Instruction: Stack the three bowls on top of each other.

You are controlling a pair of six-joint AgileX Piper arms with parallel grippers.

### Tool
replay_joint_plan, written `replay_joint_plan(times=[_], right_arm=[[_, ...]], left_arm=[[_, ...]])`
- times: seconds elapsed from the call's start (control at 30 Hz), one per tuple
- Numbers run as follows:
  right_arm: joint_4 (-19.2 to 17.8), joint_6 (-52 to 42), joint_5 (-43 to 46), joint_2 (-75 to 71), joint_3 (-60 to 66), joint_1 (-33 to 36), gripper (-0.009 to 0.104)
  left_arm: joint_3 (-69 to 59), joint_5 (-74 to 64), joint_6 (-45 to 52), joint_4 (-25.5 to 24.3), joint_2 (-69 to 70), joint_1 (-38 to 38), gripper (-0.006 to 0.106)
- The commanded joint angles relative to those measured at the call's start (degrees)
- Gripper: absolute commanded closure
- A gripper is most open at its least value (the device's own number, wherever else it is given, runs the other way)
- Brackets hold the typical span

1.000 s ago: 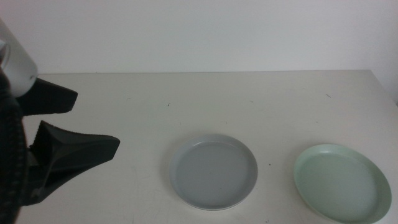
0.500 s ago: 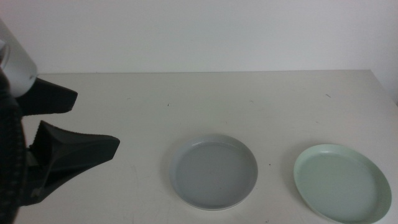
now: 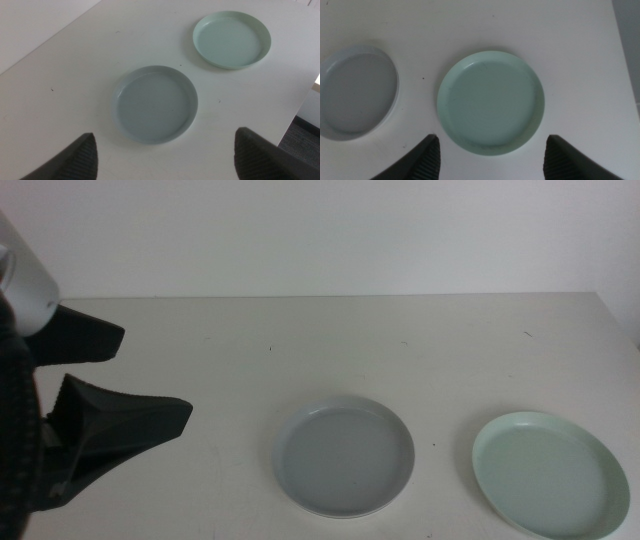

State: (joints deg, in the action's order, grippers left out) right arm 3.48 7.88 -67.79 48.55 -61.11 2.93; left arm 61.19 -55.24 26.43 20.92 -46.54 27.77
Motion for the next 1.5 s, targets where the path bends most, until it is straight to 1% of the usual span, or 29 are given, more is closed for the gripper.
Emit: replay_joint_plan(times=[0.0,0.13,0.33,0.47,0.63,0.83,0.97,1.1,1.23,1.37,1.47], right_arm=[[0.10,2.26,2.00,2.64,-3.64,-0.38,0.043],[0.87,2.66,2.77,5.49,-3.51,-0.38,0.043],[0.49,1.89,2.96,11.31,-3.38,-0.44,0.043],[-1.60,1.83,3.32,16.05,-3.12,-0.71,0.043],[-1.93,1.83,6.70,20.21,-0.76,-4.59,0.043],[-5.67,1.83,9.45,25.92,-0.44,-5.96,0.043],[-5.52,1.83,11.43,30.04,1.49,-7.26,0.043],[-5.32,1.78,17.97,33.45,5.03,-8.14,0.043],[-4.92,1.78,22.57,37.46,7.66,-9.55,0.043],[-4.73,1.78,24.64,42.30,8.08,-11.34,0.043],[-4.31,1.78,26.24,44.79,8.08,-11.34,0.043]], left_arm=[[1.90,3.55,0.00,1.80,0.39,0.26,-0.005],[1.90,3.55,0.00,1.80,0.39,0.26,-0.005],[1.90,3.55,0.00,1.74,0.39,0.26,-0.005],[1.90,3.55,0.00,1.68,0.39,0.26,-0.005],[1.90,3.55,0.00,1.68,0.39,0.26,-0.005],[1.90,3.55,0.00,1.68,0.39,0.26,-0.005],[1.90,3.55,0.00,1.68,0.39,0.26,-0.005],[1.90,3.55,0.00,1.68,0.39,0.26,-0.005],[1.90,3.55,0.00,1.68,0.39,0.26,-0.005],[1.90,3.55,0.00,1.68,0.39,0.26,-0.005],[1.90,3.55,0.00,1.68,0.39,0.26,-0.005]])
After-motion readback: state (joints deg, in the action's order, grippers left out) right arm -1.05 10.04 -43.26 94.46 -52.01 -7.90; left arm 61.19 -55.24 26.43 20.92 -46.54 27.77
